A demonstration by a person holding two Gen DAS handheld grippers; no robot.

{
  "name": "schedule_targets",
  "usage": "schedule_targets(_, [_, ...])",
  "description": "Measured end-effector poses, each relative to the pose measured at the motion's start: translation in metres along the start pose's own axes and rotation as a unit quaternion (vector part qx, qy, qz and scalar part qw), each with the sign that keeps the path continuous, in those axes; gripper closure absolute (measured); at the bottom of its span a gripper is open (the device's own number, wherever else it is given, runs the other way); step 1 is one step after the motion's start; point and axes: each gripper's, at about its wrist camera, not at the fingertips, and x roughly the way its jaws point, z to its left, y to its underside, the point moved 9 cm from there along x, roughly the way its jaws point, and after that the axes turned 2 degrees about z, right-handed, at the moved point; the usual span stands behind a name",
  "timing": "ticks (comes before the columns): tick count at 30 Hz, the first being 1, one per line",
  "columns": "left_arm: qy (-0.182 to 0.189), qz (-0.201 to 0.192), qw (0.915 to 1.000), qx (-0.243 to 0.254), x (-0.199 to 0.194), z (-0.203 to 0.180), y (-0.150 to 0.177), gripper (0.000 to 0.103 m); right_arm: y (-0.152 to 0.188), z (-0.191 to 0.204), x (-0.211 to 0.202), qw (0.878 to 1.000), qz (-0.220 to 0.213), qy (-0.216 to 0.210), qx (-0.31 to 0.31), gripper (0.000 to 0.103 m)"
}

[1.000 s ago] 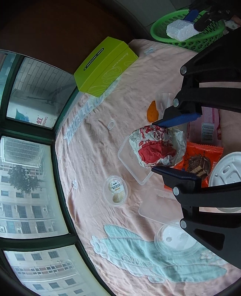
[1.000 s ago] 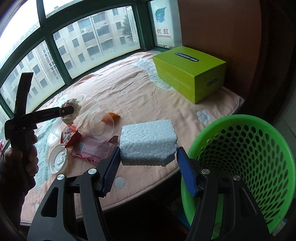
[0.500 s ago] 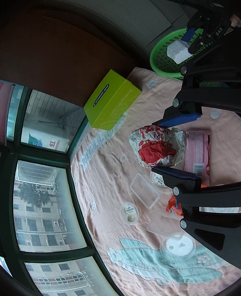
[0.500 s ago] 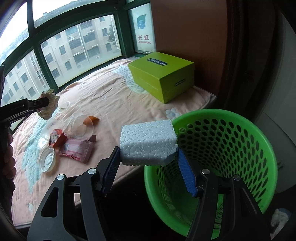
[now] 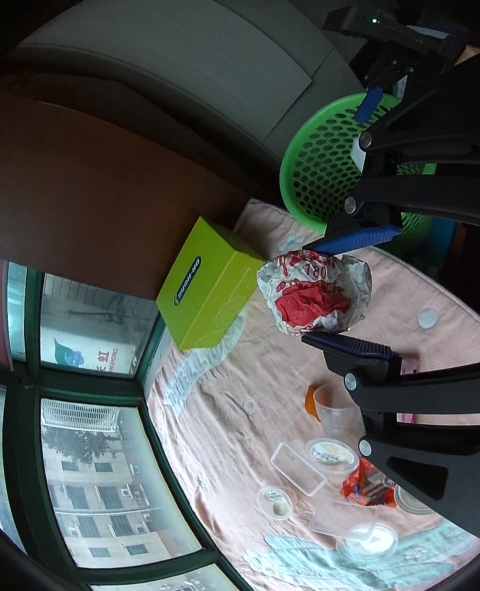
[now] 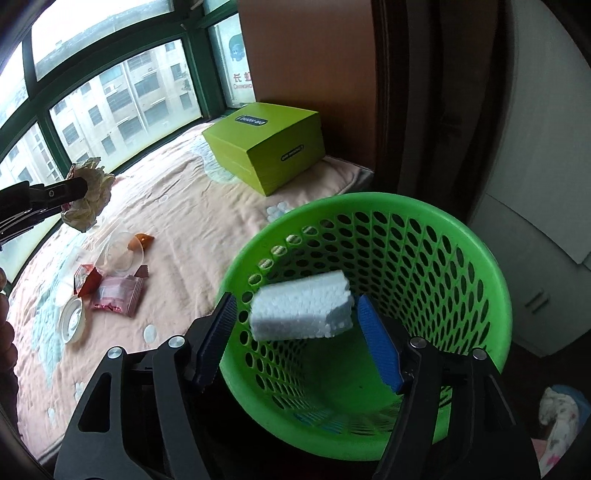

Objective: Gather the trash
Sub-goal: 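Carry the paper wrapper over the green wastebasket with the left tool and release it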

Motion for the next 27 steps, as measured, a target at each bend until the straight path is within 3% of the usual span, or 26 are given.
schedule_targets(25, [0.078, 0.060, 0.9915, 0.084, 0.043, -0.130, 0.030, 0.061, 0.001, -0.072, -0.048, 0.996, -0.051, 0.051, 0.045, 0.026])
schedule_targets(27, [0.084, 0.064, 0.9906, 0.088, 0.045, -0.138, 0.033, 0.057, 0.002, -0.076, -0.049, 0.996, -0.051, 0.053, 0.049, 0.026])
